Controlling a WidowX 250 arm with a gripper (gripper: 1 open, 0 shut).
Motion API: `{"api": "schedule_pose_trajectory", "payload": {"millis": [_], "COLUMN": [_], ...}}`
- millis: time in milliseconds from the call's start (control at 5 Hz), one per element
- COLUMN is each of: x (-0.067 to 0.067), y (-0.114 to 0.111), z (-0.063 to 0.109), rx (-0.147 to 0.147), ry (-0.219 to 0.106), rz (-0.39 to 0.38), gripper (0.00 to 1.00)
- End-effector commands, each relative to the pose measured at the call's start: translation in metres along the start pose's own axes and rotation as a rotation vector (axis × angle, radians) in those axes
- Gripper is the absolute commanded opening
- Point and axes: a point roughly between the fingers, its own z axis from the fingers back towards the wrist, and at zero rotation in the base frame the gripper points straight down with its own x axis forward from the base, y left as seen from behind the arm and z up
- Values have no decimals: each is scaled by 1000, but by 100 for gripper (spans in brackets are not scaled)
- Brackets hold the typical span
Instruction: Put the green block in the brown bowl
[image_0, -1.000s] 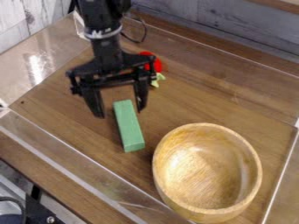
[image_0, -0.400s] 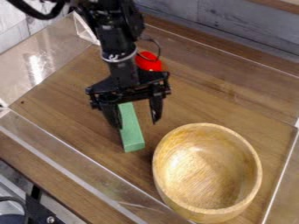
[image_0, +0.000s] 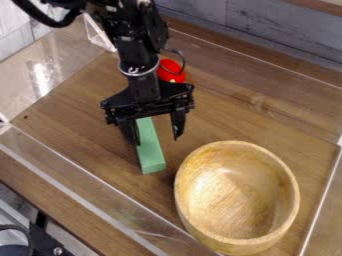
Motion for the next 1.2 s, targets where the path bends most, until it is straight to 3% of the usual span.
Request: {"api": "schedule_pose_trajectory", "payload": {"millis": [0, 200, 800, 1000], "x": [3, 1, -30, -29], "y": [-3, -5, -4, -1], "z": [8, 11, 9, 14], "rx": [-3, 8, 20, 23], "ry": [-36, -45, -57, -61], "rz": [-12, -37, -28, -13], "gripper": [100, 100, 100, 100]}}
